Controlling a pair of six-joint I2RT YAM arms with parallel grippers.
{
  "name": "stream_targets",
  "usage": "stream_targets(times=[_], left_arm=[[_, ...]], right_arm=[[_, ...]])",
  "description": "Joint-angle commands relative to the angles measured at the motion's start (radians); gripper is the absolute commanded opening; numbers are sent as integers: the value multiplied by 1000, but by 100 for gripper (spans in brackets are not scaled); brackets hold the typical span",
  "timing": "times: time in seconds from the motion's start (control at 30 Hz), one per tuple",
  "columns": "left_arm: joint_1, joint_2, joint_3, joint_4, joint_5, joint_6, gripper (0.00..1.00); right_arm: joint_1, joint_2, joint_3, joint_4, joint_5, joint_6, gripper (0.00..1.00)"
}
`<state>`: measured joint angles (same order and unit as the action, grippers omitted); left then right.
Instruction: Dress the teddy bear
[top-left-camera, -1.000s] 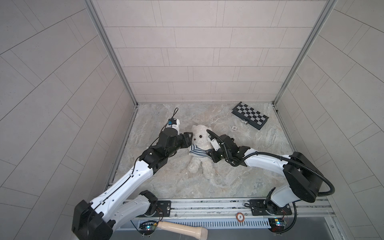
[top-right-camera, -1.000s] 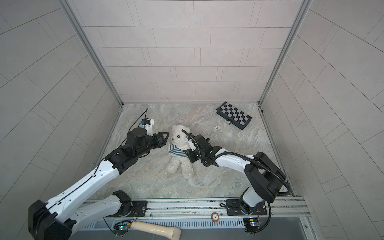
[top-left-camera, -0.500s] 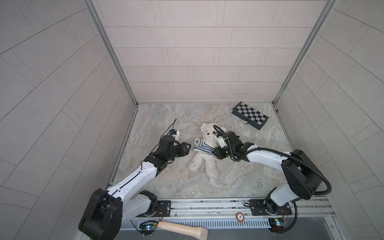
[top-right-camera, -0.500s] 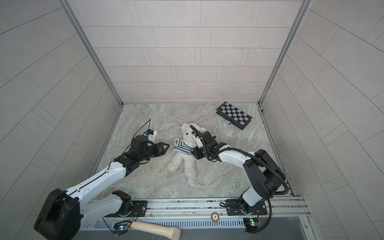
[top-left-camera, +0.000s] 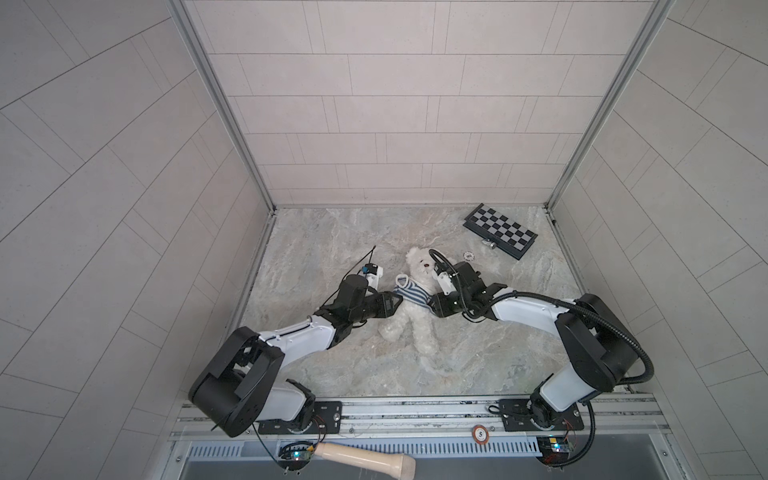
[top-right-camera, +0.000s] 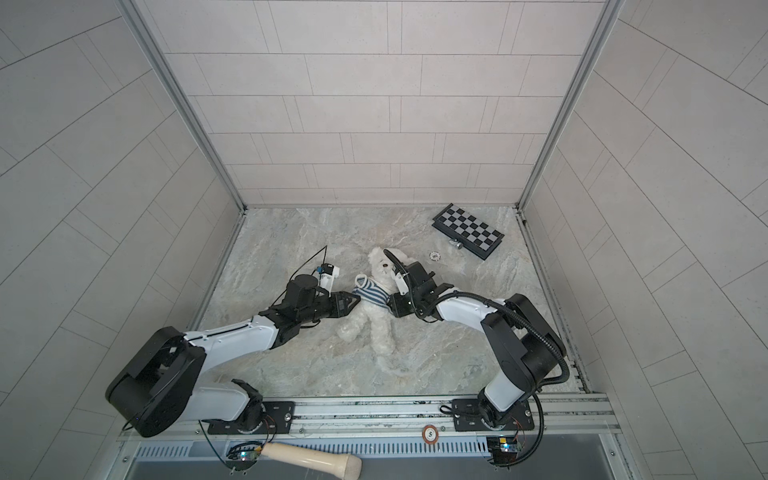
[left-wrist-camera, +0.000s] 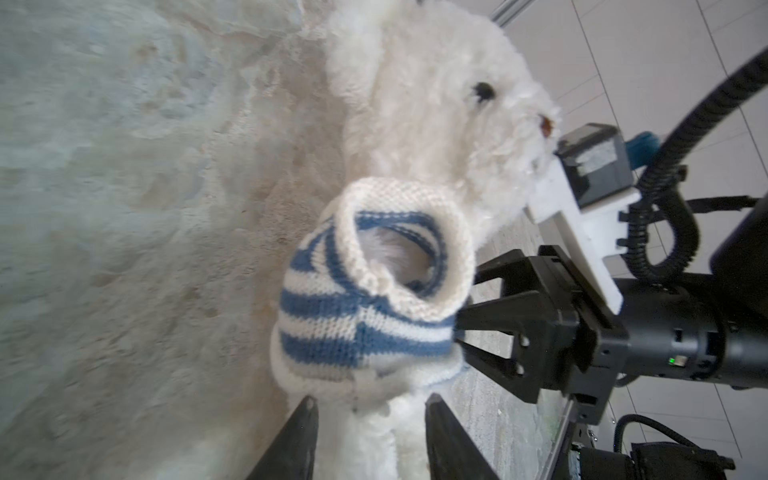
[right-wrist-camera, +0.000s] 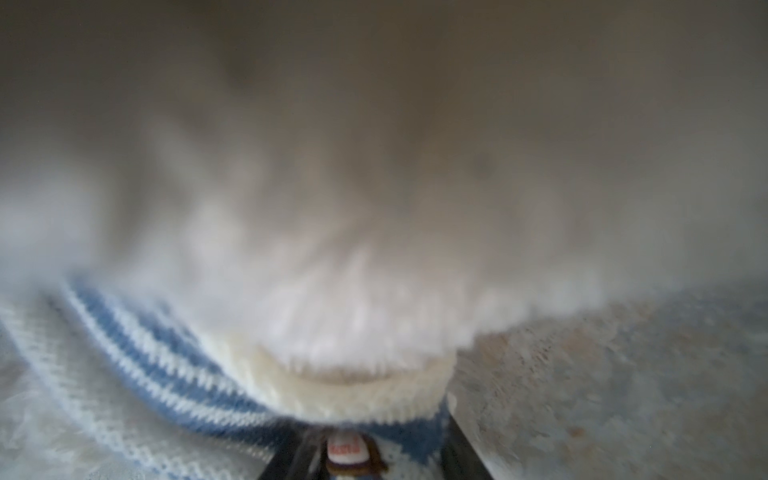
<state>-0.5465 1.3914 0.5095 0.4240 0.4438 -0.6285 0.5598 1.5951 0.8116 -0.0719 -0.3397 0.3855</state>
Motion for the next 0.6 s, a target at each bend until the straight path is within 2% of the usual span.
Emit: stream_targets(times=[0.0, 0.17, 0.57], left_arm=[[-1, 42, 39, 67, -3, 4, 45], [-1, 47, 61, 52, -53, 5, 44], [1, -67, 64, -64, -126, 38, 48]], right_arm=[[-3, 17, -9, -54, 3, -18, 41], [-16, 12, -9, -65, 2, -36, 40], [-66, 6, -1, -108, -5, -90, 40]])
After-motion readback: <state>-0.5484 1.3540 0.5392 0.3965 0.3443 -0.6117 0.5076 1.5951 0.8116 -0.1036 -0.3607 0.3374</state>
